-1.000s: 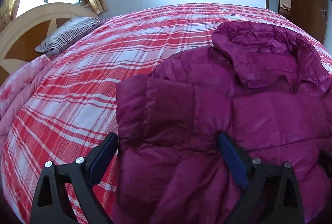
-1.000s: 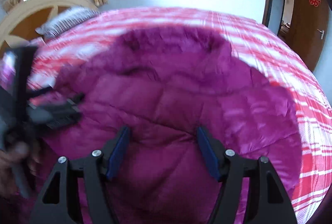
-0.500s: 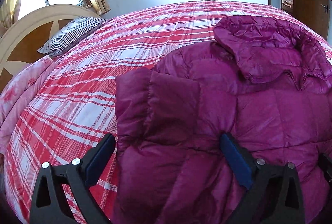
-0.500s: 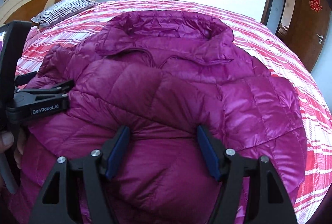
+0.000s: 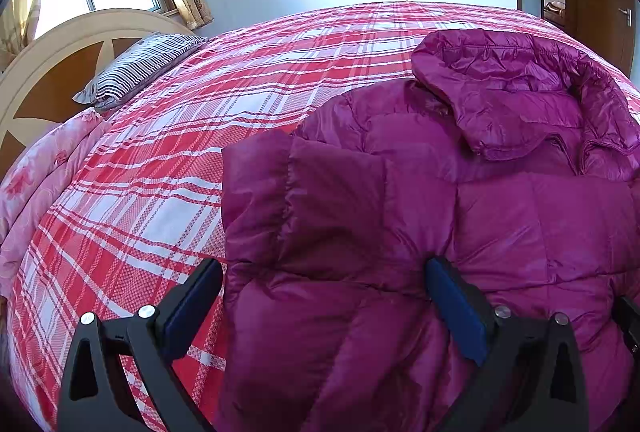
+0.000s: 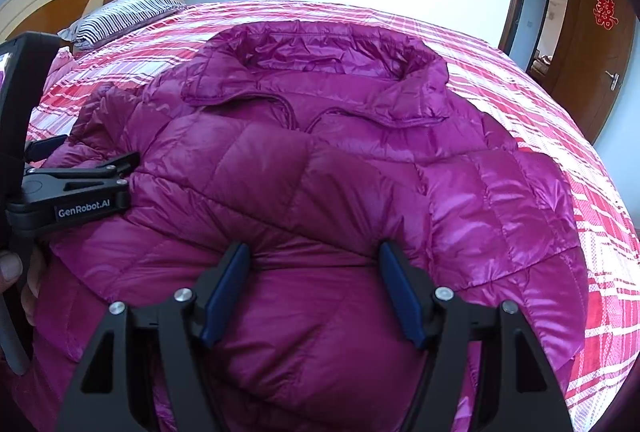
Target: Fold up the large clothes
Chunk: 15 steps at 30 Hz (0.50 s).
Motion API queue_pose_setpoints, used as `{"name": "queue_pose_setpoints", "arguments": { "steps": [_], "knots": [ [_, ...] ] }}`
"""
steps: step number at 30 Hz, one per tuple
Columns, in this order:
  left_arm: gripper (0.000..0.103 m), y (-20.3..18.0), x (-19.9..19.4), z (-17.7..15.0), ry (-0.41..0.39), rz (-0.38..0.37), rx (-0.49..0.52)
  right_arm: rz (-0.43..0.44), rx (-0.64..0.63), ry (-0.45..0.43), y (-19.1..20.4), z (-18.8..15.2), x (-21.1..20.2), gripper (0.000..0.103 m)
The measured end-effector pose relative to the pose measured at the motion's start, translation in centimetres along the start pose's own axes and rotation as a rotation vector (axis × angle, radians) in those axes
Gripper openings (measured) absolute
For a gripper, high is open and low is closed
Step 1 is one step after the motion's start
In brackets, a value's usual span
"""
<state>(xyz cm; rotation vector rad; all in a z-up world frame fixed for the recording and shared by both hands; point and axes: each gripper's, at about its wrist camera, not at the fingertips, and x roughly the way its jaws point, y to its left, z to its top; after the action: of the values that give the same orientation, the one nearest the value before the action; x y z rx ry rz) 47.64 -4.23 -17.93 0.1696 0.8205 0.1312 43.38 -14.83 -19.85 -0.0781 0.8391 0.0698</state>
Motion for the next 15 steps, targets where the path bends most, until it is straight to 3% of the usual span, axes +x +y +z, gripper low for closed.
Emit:
{"name": "queue_pose_setpoints", "arguments": {
  "steps": [15],
  "knots": [
    [0.102,-0.11,0.03,0.02,0.0,0.005,0.004,-0.002,0.003,-0.006,0.0,0.0,0.01,0.07]
  ]
}}
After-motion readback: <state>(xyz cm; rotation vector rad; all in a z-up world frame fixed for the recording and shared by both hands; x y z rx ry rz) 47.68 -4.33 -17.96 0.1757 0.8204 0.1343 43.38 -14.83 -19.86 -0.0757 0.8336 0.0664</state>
